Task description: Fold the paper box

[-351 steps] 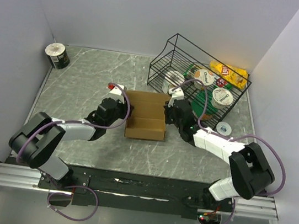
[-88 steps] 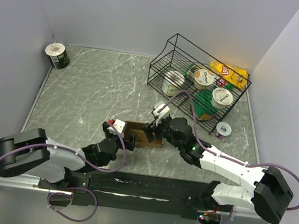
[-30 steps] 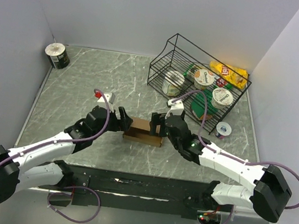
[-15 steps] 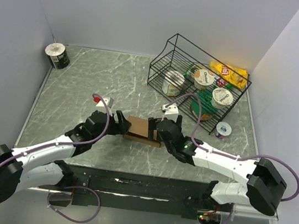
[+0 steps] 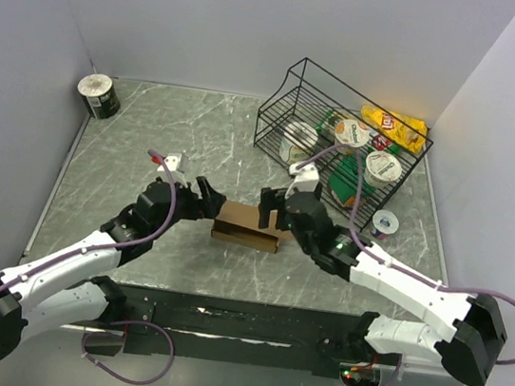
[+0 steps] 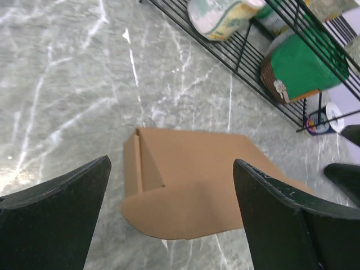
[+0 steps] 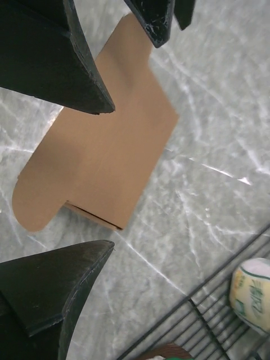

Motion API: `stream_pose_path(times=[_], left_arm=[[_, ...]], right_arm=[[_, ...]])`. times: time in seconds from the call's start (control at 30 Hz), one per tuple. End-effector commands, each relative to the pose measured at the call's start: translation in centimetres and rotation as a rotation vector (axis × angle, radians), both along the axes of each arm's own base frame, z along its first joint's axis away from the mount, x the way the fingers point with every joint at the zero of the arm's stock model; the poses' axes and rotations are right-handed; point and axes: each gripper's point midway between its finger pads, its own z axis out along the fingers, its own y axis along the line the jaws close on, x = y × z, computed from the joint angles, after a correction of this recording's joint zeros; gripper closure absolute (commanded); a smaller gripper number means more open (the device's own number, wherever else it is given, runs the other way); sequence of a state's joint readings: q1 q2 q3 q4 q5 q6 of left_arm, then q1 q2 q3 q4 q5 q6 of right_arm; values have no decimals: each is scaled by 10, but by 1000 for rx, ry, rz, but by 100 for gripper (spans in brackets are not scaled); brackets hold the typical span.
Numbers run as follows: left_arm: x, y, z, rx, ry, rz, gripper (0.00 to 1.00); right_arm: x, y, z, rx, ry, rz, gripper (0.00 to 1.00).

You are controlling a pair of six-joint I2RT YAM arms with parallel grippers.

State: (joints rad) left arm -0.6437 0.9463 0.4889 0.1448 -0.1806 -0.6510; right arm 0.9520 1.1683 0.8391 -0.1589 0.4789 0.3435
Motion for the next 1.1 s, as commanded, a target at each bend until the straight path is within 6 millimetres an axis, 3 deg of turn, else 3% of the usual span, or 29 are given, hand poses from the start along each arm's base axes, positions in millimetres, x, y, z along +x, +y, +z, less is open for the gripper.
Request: stream_pose_path(times=[0.0, 0.1, 0.23, 0.4, 0.6, 0.8, 1.07], left_arm=[[7, 8, 12, -52, -4, 19, 4], [9, 8, 2, -52, 32, 12, 1], [9, 2, -19, -46, 85, -25, 11], [9, -10, -16, -99, 74, -74, 25], [4, -22, -24, -132, 110, -129, 51], [-6, -28, -47, -147, 190, -160, 55], [-10, -34, -53, -183, 210, -188, 68]], right_arm=[[3, -5, 14, 64, 26, 39, 0], [3, -5, 1, 48, 53, 40, 0], [0, -4, -23, 29, 118, 30, 0], [-8, -5, -54, 8, 194, 25, 0], [-12, -1, -71, 30, 247, 18, 1], [-12, -1, -80, 5, 260, 11, 2], [-12, -3, -92, -10, 277, -4, 2]])
